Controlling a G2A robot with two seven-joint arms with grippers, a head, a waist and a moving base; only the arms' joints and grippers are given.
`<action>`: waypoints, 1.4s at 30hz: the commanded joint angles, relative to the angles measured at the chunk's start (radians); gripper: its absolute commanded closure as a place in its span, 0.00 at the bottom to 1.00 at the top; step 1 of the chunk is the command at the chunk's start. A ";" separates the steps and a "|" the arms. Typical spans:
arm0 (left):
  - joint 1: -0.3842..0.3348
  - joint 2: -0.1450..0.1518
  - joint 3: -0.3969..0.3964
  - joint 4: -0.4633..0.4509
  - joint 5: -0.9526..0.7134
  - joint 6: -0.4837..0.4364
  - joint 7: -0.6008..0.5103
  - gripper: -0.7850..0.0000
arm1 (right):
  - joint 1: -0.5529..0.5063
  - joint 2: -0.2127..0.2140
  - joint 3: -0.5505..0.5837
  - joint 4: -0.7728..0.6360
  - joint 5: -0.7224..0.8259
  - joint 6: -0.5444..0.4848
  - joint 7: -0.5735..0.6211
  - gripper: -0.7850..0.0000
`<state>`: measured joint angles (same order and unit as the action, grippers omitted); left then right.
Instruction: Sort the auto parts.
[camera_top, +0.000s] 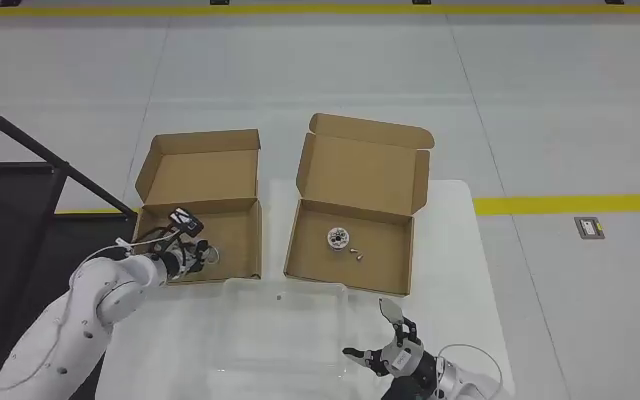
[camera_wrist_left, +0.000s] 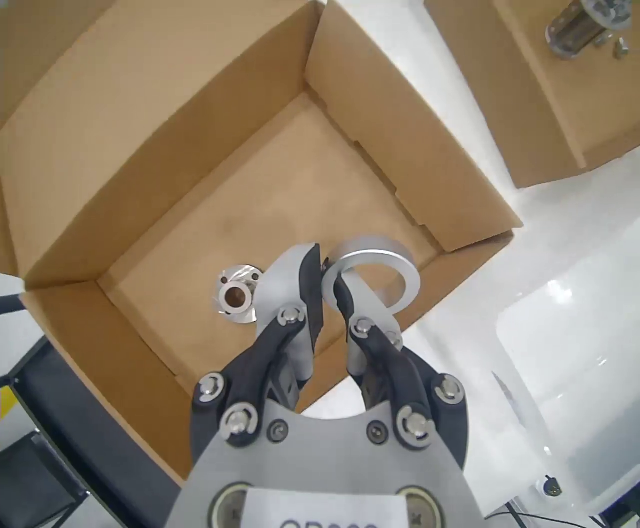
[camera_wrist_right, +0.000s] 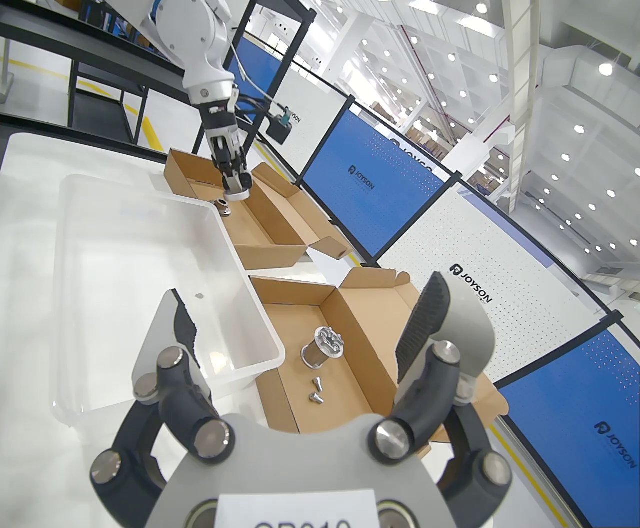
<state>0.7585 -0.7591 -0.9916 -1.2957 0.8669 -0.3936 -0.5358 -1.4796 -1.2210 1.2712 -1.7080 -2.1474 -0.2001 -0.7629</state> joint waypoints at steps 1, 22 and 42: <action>-0.057 -0.028 0.059 0.078 0.017 0.021 -0.007 1.00 | 0.000 0.000 0.000 0.000 0.000 0.000 0.000 0.00; -0.242 -0.184 0.250 0.341 0.130 0.139 0.011 0.25 | 0.000 0.000 0.000 0.000 0.000 0.000 0.000 0.00; 0.188 -0.025 -0.169 -0.274 0.210 0.085 0.070 0.24 | 0.000 0.000 0.000 0.000 0.000 0.000 0.000 0.00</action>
<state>0.8966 -0.7928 -1.1232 -1.5212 1.0799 -0.3043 -0.4794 -1.4796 -1.2210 1.2712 -1.7080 -2.1474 -0.2001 -0.7629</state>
